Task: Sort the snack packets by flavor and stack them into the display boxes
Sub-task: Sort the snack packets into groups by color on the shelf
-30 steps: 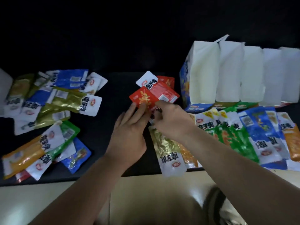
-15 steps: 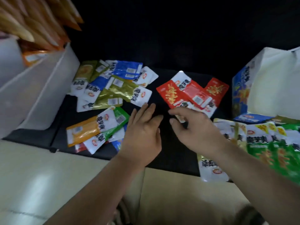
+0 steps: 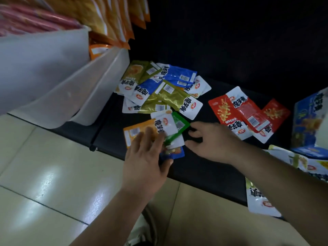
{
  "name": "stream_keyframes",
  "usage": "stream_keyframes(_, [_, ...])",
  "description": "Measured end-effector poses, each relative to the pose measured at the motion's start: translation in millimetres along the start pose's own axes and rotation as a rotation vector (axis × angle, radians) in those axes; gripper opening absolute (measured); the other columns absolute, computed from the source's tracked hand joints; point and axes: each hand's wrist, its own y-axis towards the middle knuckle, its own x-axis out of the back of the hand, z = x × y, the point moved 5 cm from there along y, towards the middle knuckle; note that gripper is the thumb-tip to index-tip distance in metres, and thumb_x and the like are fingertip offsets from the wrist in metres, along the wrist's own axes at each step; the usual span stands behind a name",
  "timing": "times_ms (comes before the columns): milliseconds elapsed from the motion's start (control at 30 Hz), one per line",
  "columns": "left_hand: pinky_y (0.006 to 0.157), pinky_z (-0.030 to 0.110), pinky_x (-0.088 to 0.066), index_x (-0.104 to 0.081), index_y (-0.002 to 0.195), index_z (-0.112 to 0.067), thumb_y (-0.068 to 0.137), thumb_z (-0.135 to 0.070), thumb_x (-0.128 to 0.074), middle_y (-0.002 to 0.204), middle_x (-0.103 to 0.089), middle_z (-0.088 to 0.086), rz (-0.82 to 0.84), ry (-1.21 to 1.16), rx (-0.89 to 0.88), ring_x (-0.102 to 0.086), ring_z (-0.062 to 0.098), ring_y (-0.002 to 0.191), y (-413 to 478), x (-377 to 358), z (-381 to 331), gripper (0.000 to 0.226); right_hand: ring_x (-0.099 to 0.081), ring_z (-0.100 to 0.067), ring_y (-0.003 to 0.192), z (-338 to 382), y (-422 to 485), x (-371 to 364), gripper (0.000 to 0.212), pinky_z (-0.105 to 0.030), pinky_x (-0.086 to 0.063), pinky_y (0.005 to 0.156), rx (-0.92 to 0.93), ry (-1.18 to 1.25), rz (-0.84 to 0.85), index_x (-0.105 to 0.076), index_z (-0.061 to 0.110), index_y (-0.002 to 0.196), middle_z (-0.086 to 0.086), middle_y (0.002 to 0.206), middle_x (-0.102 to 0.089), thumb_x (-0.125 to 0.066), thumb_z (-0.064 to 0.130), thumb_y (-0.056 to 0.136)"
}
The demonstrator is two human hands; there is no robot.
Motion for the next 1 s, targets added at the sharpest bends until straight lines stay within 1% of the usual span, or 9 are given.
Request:
stream_keyframes(133, [0.094,0.043,-0.051,-0.066,0.132,-0.022,0.087,-0.061,-0.062,0.146,-0.058,0.001,-0.170,-0.116,-0.043,-0.055,0.027,0.124,7,18,5,0.060,-0.061,-0.008,0.124,-4,8,7,0.053,-0.031,-0.050,0.099,-0.063,0.093,0.022,-0.049,0.030,0.148,0.014,0.131,-0.070,-0.064,0.040,0.099])
stream_keyframes(267, [0.100,0.053,-0.050,-0.069,0.127,-0.019,0.082,-0.061,-0.066,0.145,-0.059,0.016,-0.131,-0.046,0.043,-0.055,0.040,0.126,17,15,31,0.062,-0.059,-0.009,0.128,-1,1,-2,0.050,-0.028,-0.048,0.097,-0.059,0.071,-0.074,-0.051,0.030,0.145,0.014,0.129,-0.070,-0.062,0.046,0.100])
stream_keyframes(400, [0.087,0.045,-0.048,-0.069,0.121,-0.022,0.078,-0.051,-0.078,0.124,-0.069,0.001,-0.122,-0.039,0.000,-0.062,0.029,0.106,14,9,18,0.052,-0.056,-0.007,0.132,-8,-8,-11,0.060,-0.033,-0.047,0.104,-0.040,0.107,-0.156,-0.042,0.034,0.154,0.020,0.130,-0.069,-0.059,0.051,0.100])
stream_keyframes(533, [0.080,0.034,-0.035,-0.063,0.120,-0.033,0.072,-0.064,-0.074,0.106,-0.063,-0.011,-0.194,-0.152,0.094,-0.054,0.016,0.097,11,14,8,0.058,-0.054,-0.002,0.133,-16,-11,-15,0.063,-0.033,-0.045,0.106,-0.041,0.188,-0.166,-0.040,0.041,0.154,0.026,0.128,-0.068,-0.058,0.059,0.097])
stream_keyframes(633, [0.077,0.035,-0.044,-0.066,0.111,-0.032,0.074,-0.066,-0.065,0.098,-0.063,-0.014,-0.252,-0.239,0.148,-0.056,0.013,0.091,8,26,-2,0.050,-0.052,-0.004,0.132,-16,-12,-16,0.064,-0.033,-0.043,0.104,-0.096,0.349,-0.159,-0.039,0.040,0.154,0.022,0.133,-0.066,-0.058,0.060,0.097])
stream_keyframes(700, [0.075,0.034,-0.050,-0.068,0.106,-0.034,0.081,-0.060,-0.065,0.094,-0.067,-0.016,-0.236,-0.402,0.192,-0.060,0.009,0.089,4,31,-9,0.036,-0.053,-0.002,0.128,-14,-15,-15,0.060,-0.029,-0.043,0.100,-0.113,0.526,-0.182,-0.043,0.039,0.152,0.020,0.133,-0.065,-0.061,0.053,0.097])
stream_keyframes(800, [0.070,0.026,-0.053,-0.072,0.099,-0.029,0.098,-0.031,-0.065,0.086,-0.073,-0.011,-0.061,-1.050,0.366,-0.067,0.004,0.079,3,33,-26,0.007,-0.058,0.000,0.122,-11,-21,-6,0.055,-0.028,-0.048,0.103,-0.104,0.704,-0.259,-0.054,0.033,0.145,0.018,0.129,-0.065,-0.069,0.047,0.094])
stream_keyframes(867, [0.068,0.020,-0.052,-0.072,0.092,-0.023,0.102,-0.016,-0.058,0.081,-0.071,-0.009,0.111,-1.305,0.335,-0.065,0.004,0.074,0,38,-50,0.018,-0.066,-0.004,0.114,-5,-26,-6,0.045,-0.032,-0.053,0.100,-0.072,0.849,-0.191,-0.063,0.031,0.137,0.014,0.120,-0.072,-0.069,0.046,0.094])
stream_keyframes(1000, [0.073,0.020,-0.053,-0.072,0.083,-0.018,0.104,-0.036,-0.049,0.082,-0.071,-0.010,0.149,-1.218,0.133,-0.066,0.005,0.083,-3,34,-67,0.036,-0.076,-0.012,0.097,-14,-35,-6,0.020,-0.035,-0.060,0.085,-0.132,1.097,-0.197,-0.075,0.029,0.112,0.006,0.102,-0.079,-0.074,0.027,0.091])
